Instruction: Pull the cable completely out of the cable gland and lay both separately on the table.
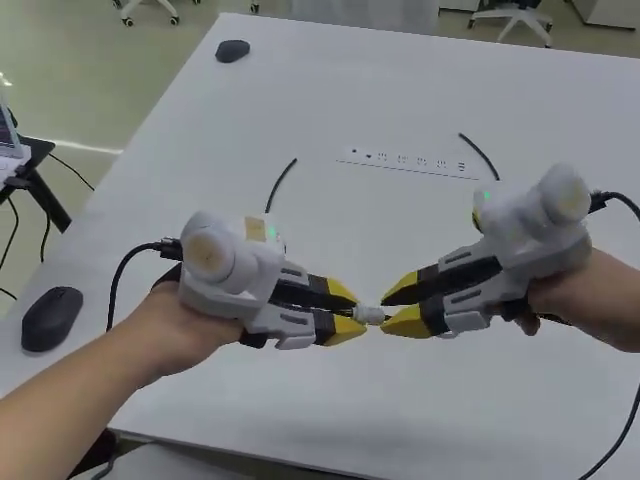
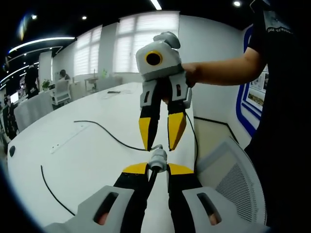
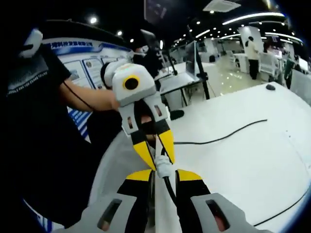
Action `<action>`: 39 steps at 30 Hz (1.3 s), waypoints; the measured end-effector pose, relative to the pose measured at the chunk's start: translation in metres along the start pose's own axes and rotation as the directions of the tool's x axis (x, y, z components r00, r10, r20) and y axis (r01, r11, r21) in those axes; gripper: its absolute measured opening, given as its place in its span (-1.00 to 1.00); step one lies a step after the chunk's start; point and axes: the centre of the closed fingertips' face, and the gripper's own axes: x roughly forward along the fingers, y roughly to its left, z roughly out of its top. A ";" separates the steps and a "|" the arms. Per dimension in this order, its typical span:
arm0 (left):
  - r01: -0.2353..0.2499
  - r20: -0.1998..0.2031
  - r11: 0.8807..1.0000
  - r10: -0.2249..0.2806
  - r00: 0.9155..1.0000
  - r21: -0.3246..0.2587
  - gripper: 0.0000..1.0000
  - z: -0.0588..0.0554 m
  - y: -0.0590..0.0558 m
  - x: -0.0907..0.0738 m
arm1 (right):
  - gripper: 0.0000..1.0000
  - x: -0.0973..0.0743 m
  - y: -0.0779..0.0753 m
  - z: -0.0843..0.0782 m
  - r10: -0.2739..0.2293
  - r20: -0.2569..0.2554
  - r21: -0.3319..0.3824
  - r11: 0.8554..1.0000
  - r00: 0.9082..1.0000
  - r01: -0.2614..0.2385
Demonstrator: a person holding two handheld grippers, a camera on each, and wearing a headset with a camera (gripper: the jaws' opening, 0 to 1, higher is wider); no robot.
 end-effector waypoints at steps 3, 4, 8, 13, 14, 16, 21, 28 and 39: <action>-0.002 0.000 1.000 0.002 1.000 0.021 -0.72 0.003 -0.002 -0.001 | -0.73 -0.001 0.002 0.007 0.053 0.074 0.091 0.994 0.996 -0.060; -0.002 0.001 1.000 0.002 1.000 0.023 -0.72 0.004 -0.002 -0.001 | -0.73 -0.001 0.004 0.008 0.073 0.092 0.118 0.989 0.993 -0.084; -0.006 0.008 0.999 0.006 1.000 0.040 -0.72 0.008 -0.003 -0.003 | -0.68 0.001 0.005 0.003 0.108 0.109 0.168 0.978 0.988 -0.126; -0.006 0.015 0.999 0.005 1.000 0.037 -0.72 0.011 -0.002 -0.004 | -0.74 0.000 0.007 0.003 0.119 0.128 0.175 0.975 0.985 -0.140; -0.007 0.014 0.999 0.006 1.000 0.036 -0.72 0.011 -0.002 -0.004 | -0.75 0.000 0.008 0.003 0.122 0.135 0.180 0.973 0.983 -0.145; -0.007 0.013 0.999 0.007 1.000 0.034 -0.72 0.011 -0.001 -0.004 | -0.78 0.000 0.010 0.003 0.127 0.138 0.174 0.973 0.982 -0.150; -0.003 0.000 1.000 0.003 1.000 0.027 -0.72 0.009 -0.002 -0.002 | -0.78 0.001 0.012 0.001 0.124 0.135 0.160 0.976 0.983 -0.146; -0.003 -0.014 1.000 0.003 1.000 0.022 -0.72 0.007 -0.002 0.002 | -0.83 0.007 0.010 -0.004 0.066 0.085 0.057 0.996 0.994 -0.071; 0.026 -0.016 0.996 -0.027 0.999 -0.081 -0.72 0.001 -0.005 0.004 | -0.85 0.008 0.011 -0.011 -0.101 0.013 -0.304 0.947 0.995 0.100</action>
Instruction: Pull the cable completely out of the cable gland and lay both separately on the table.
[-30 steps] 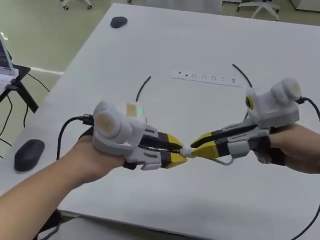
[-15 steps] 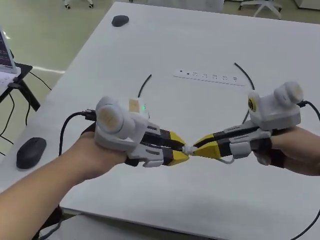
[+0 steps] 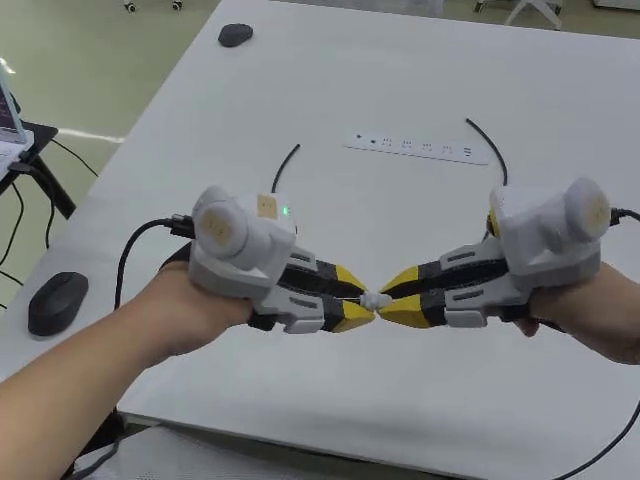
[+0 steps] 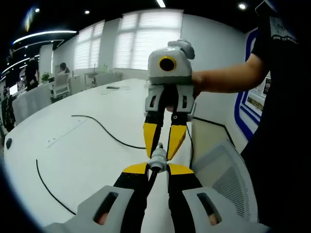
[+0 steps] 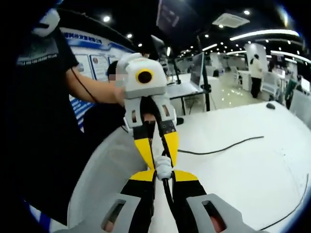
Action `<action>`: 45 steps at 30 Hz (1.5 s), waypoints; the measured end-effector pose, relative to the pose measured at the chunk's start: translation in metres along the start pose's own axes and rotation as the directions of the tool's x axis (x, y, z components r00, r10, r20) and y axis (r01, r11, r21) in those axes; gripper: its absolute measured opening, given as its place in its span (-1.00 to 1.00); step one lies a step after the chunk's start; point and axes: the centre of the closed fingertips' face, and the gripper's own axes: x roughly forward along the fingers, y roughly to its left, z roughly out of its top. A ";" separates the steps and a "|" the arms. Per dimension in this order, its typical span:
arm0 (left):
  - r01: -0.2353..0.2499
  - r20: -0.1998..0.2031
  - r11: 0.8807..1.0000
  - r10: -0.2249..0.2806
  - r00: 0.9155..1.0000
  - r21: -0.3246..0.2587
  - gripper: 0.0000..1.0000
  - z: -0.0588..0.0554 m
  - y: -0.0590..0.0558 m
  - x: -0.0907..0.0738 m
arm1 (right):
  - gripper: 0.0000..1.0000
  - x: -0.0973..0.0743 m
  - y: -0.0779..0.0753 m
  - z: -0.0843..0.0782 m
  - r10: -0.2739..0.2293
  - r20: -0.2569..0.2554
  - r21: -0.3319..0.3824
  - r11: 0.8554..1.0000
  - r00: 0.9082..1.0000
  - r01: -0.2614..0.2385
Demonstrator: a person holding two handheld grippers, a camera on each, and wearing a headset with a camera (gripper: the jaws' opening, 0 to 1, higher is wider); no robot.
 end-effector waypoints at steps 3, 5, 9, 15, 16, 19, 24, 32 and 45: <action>0.025 0.014 0.999 -0.025 1.000 -0.048 -0.72 0.001 -0.002 0.000 | -0.85 -0.001 0.001 -0.002 -0.048 -0.030 -0.125 0.991 0.998 0.044; 0.043 0.014 0.997 -0.042 0.999 -0.065 -0.72 0.001 -0.005 0.000 | -0.85 -0.001 0.004 -0.003 -0.084 -0.058 -0.217 0.974 0.995 0.069; 0.058 0.016 0.994 -0.057 0.998 -0.090 -0.72 0.001 -0.007 0.000 | -0.85 -0.001 0.004 -0.006 -0.159 -0.092 -0.363 0.925 0.983 0.116; 0.066 0.013 0.994 -0.065 0.998 -0.090 -0.72 0.001 -0.008 0.000 | -0.84 -0.001 0.002 -0.007 -0.192 -0.074 -0.323 0.933 0.979 0.158; 0.065 0.014 0.994 -0.064 0.998 -0.089 -0.72 0.001 -0.008 0.000 | -0.84 -0.001 0.001 -0.007 -0.194 -0.068 -0.319 0.934 0.979 0.162; 0.064 0.019 0.994 -0.062 0.998 -0.087 -0.72 0.002 -0.008 0.000 | -0.84 -0.002 -0.001 -0.004 -0.187 -0.054 -0.261 0.951 0.981 0.166; 0.058 0.024 0.995 -0.056 0.998 -0.077 -0.71 0.004 -0.006 -0.002 | -0.70 -0.005 -0.005 -0.003 -0.162 -0.056 -0.102 0.983 0.985 0.156; 0.030 0.022 1.000 -0.030 0.999 0.006 -0.71 0.003 -0.003 -0.007 | -0.41 -0.015 -0.010 0.007 0.010 0.126 0.354 0.934 0.992 -0.054; 0.017 0.010 0.997 -0.017 1.000 0.075 -0.71 0.001 -0.003 -0.006 | -0.59 -0.006 -0.006 0.002 0.129 0.260 0.562 0.786 0.957 -0.259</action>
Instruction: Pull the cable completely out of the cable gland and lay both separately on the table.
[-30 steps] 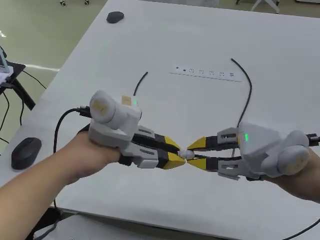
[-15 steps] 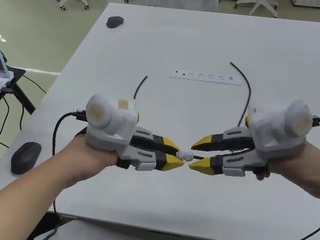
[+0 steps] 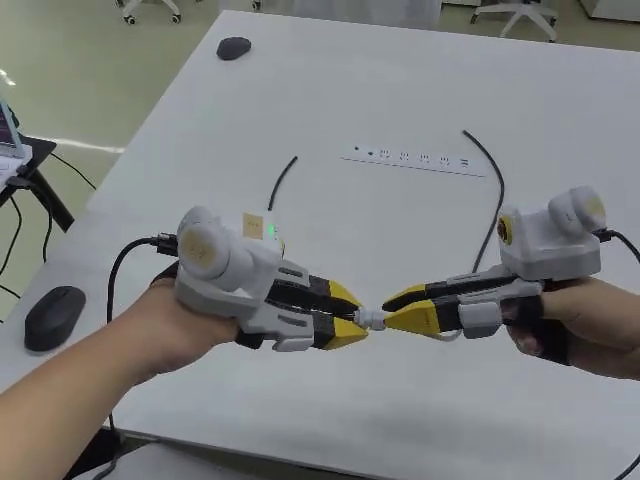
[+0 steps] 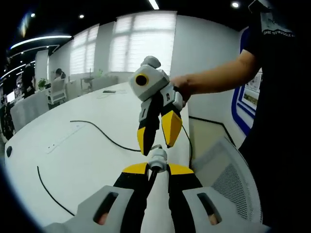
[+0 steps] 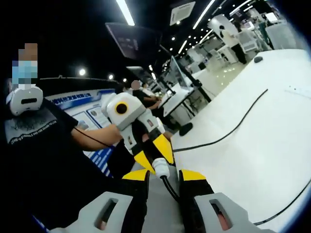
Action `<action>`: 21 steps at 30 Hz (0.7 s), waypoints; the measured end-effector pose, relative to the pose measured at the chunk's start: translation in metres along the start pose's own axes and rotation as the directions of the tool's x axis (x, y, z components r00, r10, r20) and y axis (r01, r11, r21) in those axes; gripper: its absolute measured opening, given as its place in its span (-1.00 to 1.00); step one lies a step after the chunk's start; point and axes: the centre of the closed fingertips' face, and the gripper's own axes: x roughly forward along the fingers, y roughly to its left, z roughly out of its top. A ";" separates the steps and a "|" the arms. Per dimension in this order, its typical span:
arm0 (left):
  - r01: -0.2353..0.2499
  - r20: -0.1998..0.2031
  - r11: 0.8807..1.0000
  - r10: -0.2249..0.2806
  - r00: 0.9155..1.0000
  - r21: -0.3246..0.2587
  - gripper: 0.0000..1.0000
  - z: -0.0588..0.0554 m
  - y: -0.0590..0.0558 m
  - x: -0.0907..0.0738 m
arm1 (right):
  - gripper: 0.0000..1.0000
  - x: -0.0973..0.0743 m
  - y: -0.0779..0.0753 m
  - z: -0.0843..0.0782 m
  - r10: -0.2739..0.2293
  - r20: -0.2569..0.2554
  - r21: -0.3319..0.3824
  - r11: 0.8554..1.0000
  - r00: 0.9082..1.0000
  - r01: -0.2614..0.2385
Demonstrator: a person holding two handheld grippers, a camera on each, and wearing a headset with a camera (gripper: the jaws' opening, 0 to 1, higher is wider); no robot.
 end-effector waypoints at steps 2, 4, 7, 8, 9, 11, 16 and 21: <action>-0.004 0.001 1.000 0.004 1.000 0.001 -0.71 0.000 0.000 0.000 | -0.65 0.001 0.002 0.000 0.014 0.005 0.014 1.000 1.000 -0.014; -0.005 0.000 1.000 0.005 1.000 0.004 -0.71 0.000 0.001 0.000 | -0.67 0.002 0.006 0.001 0.031 0.012 0.026 0.999 0.999 -0.031; 0.004 -0.011 1.000 -0.003 1.000 0.007 -0.71 -0.001 -0.001 0.000 | -0.70 0.003 0.009 0.001 0.044 0.007 0.021 0.999 0.999 -0.044; 0.003 -0.013 1.000 -0.003 1.000 0.011 -0.71 -0.001 -0.001 0.001 | -0.73 0.003 0.008 0.001 0.043 0.007 0.024 0.999 0.999 -0.043; 0.005 -0.013 1.000 -0.005 1.000 0.009 -0.71 -0.001 -0.001 0.001 | -0.75 0.004 0.007 0.000 0.038 -0.002 0.017 0.999 0.999 -0.037; 0.006 -0.007 1.000 -0.006 1.000 0.008 -0.71 0.001 -0.001 0.000 | -0.75 0.005 0.007 -0.001 0.041 -0.006 0.018 0.999 0.999 -0.041; 0.017 0.001 1.000 -0.017 1.000 0.005 -0.71 0.004 -0.002 0.001 | -0.81 0.007 0.009 0.001 0.052 -0.007 -0.013 0.999 0.999 -0.052; 0.018 -0.005 1.000 -0.018 1.000 -0.002 -0.71 0.003 -0.001 0.002 | -0.83 0.008 0.010 -0.001 0.040 -0.024 -0.048 0.998 0.999 -0.041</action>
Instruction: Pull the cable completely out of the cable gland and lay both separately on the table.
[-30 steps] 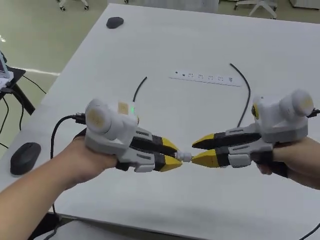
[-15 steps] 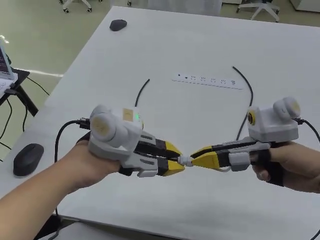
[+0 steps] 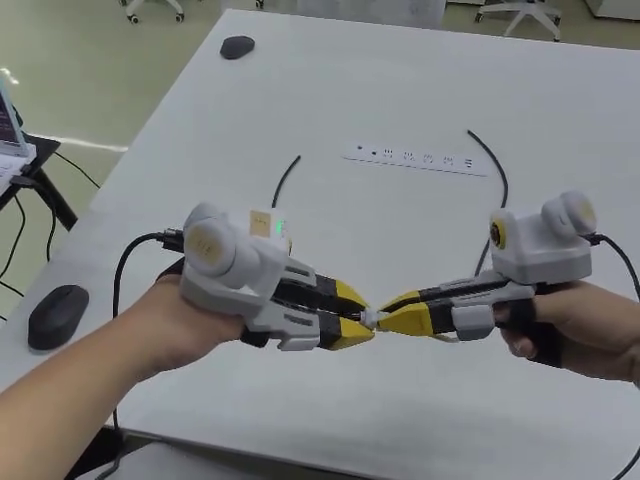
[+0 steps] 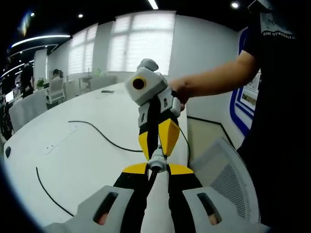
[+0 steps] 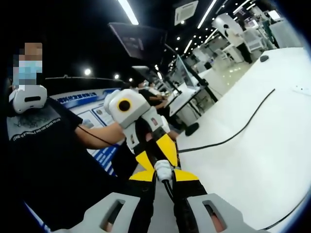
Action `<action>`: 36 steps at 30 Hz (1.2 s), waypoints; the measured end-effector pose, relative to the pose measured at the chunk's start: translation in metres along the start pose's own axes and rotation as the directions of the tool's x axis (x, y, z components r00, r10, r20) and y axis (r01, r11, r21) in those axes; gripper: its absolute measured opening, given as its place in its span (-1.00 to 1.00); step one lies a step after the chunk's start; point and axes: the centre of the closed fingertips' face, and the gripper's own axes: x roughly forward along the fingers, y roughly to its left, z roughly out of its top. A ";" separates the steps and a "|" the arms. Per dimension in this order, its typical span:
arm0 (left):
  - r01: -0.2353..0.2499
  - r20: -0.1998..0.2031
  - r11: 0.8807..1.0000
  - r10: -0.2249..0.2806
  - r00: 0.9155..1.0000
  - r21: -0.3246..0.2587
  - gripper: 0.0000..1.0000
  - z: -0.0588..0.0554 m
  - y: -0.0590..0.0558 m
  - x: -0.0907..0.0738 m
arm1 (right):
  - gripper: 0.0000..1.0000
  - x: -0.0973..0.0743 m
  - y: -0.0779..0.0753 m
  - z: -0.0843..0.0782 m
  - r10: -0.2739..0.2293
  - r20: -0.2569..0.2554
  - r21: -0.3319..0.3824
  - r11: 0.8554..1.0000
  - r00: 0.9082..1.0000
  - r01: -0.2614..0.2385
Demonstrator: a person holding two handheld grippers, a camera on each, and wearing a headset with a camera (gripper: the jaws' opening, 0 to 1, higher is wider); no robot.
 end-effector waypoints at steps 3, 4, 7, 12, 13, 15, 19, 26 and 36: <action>0.005 -0.007 1.000 -0.005 1.000 -0.004 -0.71 -0.002 -0.002 0.001 | -0.83 0.001 -0.001 -0.004 -0.039 -0.051 -0.098 0.995 0.998 0.034; 0.007 -0.009 1.000 -0.007 1.000 -0.007 -0.71 -0.003 -0.002 0.001 | -0.83 0.002 0.000 -0.007 -0.067 -0.088 -0.149 0.987 0.994 0.054; 0.010 -0.024 1.000 -0.010 1.000 -0.006 -0.72 -0.007 -0.004 0.003 | -0.84 0.004 -0.003 -0.010 -0.157 -0.153 -0.312 0.944 0.976 0.103; 0.012 -0.023 0.999 -0.013 1.000 -0.048 -0.71 -0.009 -0.003 0.002 | -0.85 0.005 -0.004 -0.012 -0.281 -0.179 -0.526 0.837 0.943 0.150; 0.011 -0.020 0.998 -0.012 1.000 -0.056 -0.71 -0.009 -0.002 0.001 | -0.85 0.005 -0.005 -0.011 -0.305 -0.173 -0.558 0.813 0.936 0.162; 0.011 -0.015 0.998 -0.012 1.000 -0.068 -0.71 -0.008 -0.002 0.001 | -0.85 0.005 -0.004 -0.011 -0.361 -0.169 -0.642 0.747 0.917 0.176; 0.023 -0.009 0.996 -0.024 1.000 -0.091 -0.71 -0.007 -0.005 0.001 | -0.85 0.003 -0.005 -0.014 -0.448 -0.165 -0.758 0.627 0.879 0.178; 0.024 0.003 0.992 -0.024 1.000 -0.121 -0.71 -0.007 -0.005 0.001 | -0.84 0.003 -0.006 -0.015 -0.488 -0.147 -0.801 0.569 0.861 0.186; 0.016 0.014 0.992 -0.014 1.000 -0.122 -0.71 -0.001 -0.003 -0.001 | -0.83 0.000 -0.006 -0.008 -0.534 -0.126 -0.815 0.536 0.836 0.219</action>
